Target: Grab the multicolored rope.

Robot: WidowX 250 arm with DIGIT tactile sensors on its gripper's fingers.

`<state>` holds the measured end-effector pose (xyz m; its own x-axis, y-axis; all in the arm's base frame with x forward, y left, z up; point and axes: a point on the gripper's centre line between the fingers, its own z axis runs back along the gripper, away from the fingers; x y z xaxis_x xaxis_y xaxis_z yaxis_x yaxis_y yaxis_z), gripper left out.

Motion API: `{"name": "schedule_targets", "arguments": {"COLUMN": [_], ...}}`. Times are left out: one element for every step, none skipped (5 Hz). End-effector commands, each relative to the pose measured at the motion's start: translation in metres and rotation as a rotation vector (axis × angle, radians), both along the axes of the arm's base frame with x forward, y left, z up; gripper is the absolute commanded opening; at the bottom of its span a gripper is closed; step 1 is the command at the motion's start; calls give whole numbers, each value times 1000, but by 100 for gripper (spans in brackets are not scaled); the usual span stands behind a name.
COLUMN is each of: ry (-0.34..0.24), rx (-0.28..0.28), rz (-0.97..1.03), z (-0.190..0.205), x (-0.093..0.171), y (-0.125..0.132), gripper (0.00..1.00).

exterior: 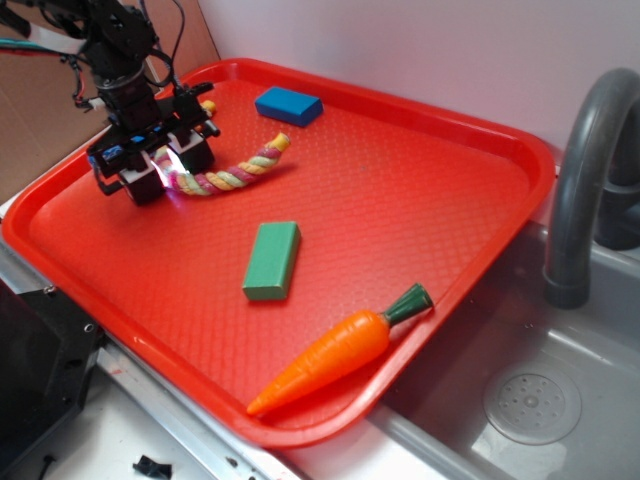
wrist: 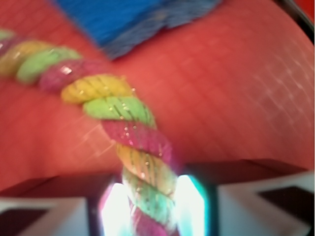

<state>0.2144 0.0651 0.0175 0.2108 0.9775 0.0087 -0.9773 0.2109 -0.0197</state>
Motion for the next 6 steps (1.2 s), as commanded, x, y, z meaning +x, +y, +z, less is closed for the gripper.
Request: {"name": "schedule_targets", "arguments": {"ry": [-4, -70, -52, -115, -121, -71], "rx": [-14, 28, 12, 47, 105, 125], "rz": [-494, -743, -993, -1132, -1099, -1081], "z": [78, 122, 160, 184, 194, 191], "x": [23, 10, -13, -29, -33, -33], "y": [-36, -75, -98, -97, -91, -88], "gripper": [0, 0, 0, 0, 0, 0]}}
